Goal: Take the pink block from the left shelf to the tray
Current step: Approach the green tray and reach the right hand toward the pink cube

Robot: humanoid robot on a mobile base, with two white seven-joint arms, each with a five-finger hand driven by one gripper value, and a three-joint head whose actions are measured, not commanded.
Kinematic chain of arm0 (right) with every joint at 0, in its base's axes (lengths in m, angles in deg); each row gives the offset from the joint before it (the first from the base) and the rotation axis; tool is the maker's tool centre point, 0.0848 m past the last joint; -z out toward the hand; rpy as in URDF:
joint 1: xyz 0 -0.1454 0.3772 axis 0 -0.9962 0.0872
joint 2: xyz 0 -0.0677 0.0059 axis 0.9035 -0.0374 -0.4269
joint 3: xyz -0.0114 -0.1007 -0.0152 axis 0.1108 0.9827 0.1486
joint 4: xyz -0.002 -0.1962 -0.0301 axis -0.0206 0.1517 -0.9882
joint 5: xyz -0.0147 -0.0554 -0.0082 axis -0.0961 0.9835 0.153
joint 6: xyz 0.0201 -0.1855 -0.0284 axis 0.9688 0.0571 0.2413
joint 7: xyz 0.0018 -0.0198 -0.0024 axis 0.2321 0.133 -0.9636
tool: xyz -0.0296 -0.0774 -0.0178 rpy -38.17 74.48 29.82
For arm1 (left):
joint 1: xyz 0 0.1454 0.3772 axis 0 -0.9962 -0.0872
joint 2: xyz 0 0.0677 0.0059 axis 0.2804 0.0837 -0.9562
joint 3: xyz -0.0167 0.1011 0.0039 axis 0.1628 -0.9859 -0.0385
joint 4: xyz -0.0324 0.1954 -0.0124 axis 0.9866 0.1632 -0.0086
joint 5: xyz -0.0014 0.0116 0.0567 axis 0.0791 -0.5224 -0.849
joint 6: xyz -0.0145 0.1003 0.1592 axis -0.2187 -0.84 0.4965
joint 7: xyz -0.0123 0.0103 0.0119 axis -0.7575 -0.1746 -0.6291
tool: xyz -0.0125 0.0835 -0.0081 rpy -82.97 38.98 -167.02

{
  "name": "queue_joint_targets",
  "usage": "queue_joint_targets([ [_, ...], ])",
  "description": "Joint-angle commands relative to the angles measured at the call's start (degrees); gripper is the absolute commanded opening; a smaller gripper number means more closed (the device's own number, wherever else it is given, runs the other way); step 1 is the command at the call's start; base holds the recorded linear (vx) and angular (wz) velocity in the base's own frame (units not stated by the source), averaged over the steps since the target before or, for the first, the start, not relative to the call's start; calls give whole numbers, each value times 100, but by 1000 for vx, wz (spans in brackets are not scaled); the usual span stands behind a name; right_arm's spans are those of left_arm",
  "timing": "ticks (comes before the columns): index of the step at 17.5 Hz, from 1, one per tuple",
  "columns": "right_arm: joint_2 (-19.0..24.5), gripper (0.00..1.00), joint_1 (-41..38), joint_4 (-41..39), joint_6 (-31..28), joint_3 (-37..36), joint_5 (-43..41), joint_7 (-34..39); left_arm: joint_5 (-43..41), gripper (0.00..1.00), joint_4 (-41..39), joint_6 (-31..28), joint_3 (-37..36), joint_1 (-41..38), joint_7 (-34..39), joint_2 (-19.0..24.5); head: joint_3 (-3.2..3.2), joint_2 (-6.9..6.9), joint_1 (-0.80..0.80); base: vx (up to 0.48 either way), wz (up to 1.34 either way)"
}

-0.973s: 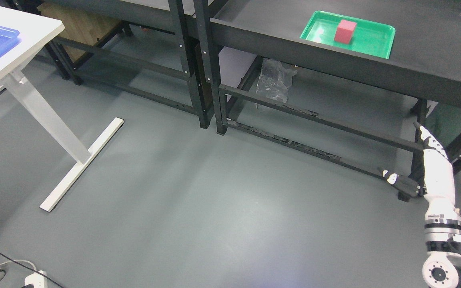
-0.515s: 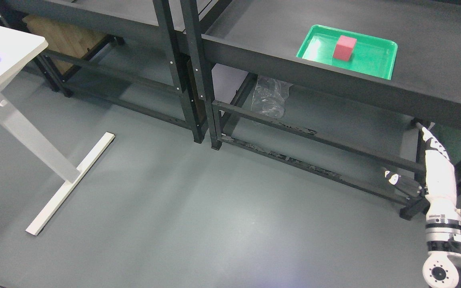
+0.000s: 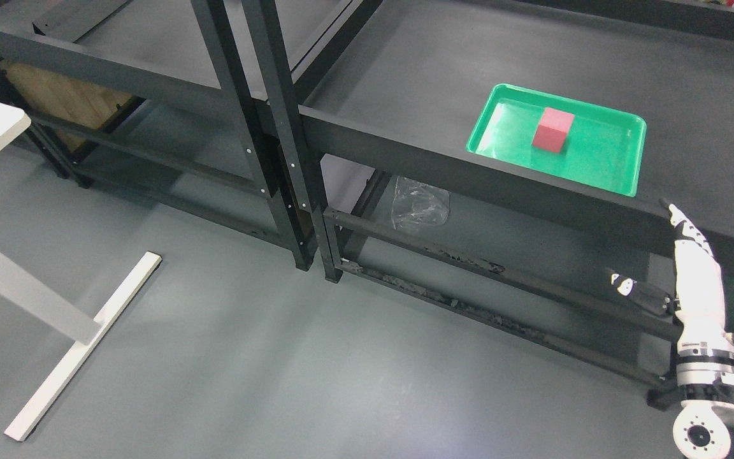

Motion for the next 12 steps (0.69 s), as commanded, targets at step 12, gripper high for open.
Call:
queue_joint_targets([
  [12, -47, 99, 69, 105, -82, 43, 35, 881, -9, 100, 0, 5, 0, -53, -3, 100, 0, 0, 0, 278, 69],
])
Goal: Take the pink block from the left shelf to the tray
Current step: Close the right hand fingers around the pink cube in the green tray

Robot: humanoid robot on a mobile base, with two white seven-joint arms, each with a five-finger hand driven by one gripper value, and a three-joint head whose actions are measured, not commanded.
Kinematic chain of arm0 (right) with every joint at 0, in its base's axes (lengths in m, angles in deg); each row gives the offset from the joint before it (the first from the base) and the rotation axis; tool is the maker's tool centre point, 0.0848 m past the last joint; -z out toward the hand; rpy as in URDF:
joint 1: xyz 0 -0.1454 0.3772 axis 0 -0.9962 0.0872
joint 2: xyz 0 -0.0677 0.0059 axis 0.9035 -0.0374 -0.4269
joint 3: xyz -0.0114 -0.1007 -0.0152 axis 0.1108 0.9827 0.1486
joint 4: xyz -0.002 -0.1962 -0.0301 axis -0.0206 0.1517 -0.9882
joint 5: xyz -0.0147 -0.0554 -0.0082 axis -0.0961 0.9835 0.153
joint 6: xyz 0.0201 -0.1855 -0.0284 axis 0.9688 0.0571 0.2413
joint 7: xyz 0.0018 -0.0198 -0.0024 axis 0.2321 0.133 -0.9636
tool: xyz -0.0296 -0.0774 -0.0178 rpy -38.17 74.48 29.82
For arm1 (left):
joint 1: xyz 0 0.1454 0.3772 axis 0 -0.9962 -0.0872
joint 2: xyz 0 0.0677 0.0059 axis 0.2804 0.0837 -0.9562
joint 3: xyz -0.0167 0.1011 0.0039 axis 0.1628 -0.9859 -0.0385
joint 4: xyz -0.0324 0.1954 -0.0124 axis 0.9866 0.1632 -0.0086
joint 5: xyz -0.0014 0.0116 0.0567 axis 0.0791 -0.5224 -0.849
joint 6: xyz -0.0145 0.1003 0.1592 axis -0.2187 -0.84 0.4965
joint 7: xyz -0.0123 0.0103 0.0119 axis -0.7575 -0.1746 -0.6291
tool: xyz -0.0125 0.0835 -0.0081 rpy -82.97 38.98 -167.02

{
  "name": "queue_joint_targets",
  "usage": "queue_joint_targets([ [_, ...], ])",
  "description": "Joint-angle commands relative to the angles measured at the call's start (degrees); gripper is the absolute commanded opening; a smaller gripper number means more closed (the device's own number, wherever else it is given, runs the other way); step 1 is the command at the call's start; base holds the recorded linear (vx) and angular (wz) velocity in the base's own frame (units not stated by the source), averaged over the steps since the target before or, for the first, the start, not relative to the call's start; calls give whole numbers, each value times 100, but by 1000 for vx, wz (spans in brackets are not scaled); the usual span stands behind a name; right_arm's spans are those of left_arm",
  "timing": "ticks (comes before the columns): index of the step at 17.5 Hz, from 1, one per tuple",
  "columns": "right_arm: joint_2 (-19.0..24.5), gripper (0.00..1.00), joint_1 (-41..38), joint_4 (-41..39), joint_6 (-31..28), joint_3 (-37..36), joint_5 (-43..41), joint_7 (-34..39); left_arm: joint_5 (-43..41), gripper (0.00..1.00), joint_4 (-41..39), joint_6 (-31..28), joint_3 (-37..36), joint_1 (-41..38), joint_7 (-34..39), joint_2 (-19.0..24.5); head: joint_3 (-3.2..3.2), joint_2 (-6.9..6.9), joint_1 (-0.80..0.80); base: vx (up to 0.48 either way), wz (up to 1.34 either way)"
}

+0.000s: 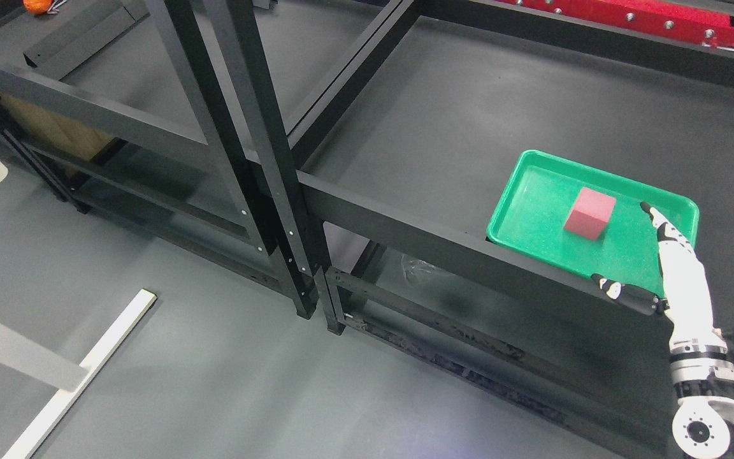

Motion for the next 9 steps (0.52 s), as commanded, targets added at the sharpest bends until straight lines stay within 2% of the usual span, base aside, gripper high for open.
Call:
queue_joint_targets([
  [1, -43, 99, -5, 79, -37, 22, 44, 264, -9, 100, 0, 5, 0, -53, -3, 100, 0, 0, 0, 244, 57],
  [9, -474, 98, -32, 175, -37, 321, 220, 695, -9, 100, 0, 5, 0, -53, -3, 100, 0, 0, 0, 217, 29],
])
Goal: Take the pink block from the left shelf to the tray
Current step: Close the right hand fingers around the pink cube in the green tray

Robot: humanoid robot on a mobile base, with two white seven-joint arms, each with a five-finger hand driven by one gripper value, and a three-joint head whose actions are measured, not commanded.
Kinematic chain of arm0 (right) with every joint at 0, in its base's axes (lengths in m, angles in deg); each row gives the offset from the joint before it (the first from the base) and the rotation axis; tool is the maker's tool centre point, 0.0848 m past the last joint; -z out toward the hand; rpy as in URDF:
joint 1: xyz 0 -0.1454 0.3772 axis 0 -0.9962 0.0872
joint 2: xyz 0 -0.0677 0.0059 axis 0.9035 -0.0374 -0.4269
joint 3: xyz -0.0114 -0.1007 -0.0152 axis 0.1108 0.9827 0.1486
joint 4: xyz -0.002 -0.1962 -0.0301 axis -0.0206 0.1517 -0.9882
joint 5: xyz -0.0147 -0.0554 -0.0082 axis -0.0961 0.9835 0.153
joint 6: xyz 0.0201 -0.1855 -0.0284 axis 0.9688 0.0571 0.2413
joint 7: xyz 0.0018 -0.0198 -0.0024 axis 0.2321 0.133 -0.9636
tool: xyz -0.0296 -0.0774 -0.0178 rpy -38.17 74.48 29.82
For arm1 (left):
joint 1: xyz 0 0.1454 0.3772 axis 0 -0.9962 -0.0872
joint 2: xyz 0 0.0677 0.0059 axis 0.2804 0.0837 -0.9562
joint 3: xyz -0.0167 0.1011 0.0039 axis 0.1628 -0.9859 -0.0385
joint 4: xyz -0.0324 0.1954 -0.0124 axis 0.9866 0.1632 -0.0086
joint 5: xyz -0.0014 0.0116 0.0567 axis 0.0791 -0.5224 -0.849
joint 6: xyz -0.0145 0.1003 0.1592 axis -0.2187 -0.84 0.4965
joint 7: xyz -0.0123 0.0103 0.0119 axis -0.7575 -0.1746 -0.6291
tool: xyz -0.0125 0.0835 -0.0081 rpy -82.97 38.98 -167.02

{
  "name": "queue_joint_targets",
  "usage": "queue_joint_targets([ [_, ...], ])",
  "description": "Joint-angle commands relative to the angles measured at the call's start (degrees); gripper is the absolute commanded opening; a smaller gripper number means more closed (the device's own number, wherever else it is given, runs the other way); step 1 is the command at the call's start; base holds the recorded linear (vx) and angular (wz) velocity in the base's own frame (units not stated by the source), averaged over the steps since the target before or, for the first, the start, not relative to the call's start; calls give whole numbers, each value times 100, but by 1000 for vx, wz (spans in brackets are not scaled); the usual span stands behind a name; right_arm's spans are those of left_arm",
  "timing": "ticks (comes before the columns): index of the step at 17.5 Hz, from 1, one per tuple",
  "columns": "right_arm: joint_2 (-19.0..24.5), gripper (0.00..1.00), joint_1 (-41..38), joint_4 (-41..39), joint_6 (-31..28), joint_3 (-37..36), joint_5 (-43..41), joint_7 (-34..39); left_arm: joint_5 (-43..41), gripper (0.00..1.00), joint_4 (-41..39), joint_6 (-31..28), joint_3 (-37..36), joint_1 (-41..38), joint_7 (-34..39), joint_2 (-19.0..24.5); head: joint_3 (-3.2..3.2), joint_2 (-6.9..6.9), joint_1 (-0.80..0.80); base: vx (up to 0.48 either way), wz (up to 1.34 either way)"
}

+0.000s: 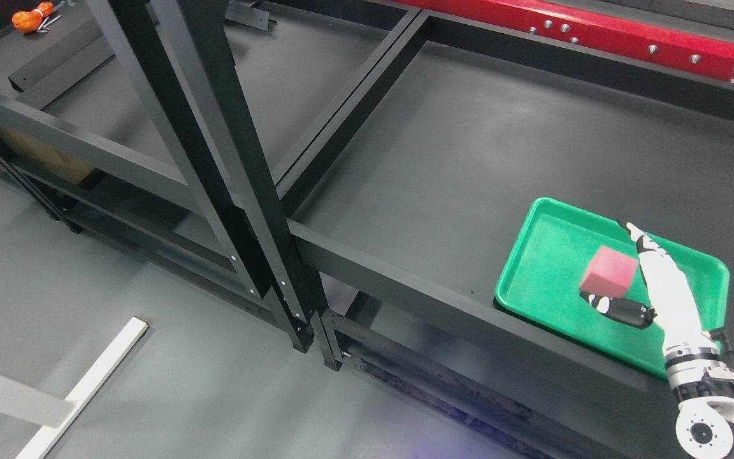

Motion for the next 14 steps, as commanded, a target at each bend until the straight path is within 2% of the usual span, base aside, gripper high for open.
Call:
queue_joint_targets([
  [1, -302, 98, -28, 120, 16, 243, 165, 88, -9, 100, 0, 5, 0, -53, -3, 100, 0, 0, 0, 195, 28],
  [9, -548, 98, -222, 129, 95, 243, 104, 88, -9, 100, 0, 5, 0, -53, -3, 100, 0, 0, 0, 123, 14],
  [14, -574, 98, -503, 112, 385, 217, 86, 62, -9, 100, 0, 5, 0, -53, -3, 100, 0, 0, 0, 79, 7],
])
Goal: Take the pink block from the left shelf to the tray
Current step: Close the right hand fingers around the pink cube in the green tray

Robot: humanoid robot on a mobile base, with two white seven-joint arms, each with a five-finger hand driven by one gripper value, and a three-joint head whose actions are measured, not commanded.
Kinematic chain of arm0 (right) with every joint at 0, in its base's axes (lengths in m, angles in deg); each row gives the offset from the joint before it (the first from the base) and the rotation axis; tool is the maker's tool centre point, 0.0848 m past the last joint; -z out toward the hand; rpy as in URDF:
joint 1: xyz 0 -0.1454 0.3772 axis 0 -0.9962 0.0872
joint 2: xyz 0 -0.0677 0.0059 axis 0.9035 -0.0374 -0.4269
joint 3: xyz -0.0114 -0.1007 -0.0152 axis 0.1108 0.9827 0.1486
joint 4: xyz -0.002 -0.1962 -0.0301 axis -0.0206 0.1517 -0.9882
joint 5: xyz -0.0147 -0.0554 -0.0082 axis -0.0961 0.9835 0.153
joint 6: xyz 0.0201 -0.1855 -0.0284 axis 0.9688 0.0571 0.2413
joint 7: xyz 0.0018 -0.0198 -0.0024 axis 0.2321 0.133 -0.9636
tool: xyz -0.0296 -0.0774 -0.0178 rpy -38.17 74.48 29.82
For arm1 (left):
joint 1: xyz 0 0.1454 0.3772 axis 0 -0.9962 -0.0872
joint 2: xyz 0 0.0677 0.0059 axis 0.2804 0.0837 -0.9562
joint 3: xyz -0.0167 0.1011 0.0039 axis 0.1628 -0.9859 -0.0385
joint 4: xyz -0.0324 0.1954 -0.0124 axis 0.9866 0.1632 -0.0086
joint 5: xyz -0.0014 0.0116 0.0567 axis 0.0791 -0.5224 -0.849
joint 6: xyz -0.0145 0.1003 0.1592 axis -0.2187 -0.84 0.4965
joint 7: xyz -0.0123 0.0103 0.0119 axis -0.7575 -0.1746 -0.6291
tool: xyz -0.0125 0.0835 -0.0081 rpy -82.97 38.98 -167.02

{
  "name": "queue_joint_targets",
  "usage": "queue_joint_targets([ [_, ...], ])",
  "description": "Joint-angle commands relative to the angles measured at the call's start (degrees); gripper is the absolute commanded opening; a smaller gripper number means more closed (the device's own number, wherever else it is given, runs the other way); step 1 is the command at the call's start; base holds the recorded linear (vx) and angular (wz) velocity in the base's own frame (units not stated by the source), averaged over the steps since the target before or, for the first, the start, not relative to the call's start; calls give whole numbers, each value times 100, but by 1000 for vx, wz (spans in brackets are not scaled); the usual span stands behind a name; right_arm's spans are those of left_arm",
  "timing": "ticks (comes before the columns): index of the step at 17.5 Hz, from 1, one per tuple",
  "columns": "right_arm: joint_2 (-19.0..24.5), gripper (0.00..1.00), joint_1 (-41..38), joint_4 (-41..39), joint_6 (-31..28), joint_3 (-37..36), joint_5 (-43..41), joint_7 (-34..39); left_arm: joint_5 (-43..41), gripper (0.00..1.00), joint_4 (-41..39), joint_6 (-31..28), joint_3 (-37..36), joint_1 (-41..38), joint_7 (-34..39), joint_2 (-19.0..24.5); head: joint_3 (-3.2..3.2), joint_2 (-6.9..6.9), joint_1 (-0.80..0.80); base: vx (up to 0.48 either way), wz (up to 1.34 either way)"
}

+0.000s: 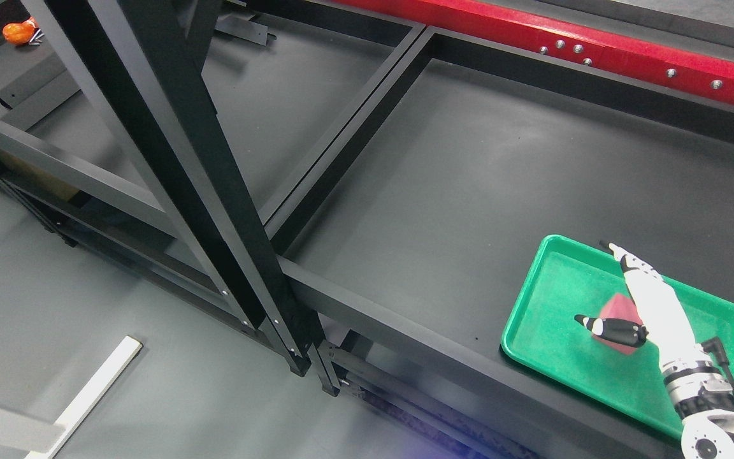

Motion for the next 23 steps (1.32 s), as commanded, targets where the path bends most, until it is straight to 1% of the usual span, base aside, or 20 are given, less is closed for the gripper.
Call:
queue_joint_targets([
  [1, -198, 98, -260, 18, 143, 17, -29, -45, -9, 100, 0, 5, 0, -52, -4, 100, 0, 0, 0, 63, 2],
  [5, -198, 98, -418, 9, 187, 9, -29, -71, -9, 100, 0, 5, 0, -52, -4, 100, 0, 0, 0, 50, 0],
  [14, -277, 98, -445, 228, 134, -193, -20, -194, -9, 100, 0, 5, 0, -52, -4, 100, 0, 0, 0, 9, 0],
  [23, -338, 97, -261, 825, 134, -159, 24, -317, -9, 100, 0, 5, 0, -52, -4, 100, 0, 0, 0, 0, 0],
])
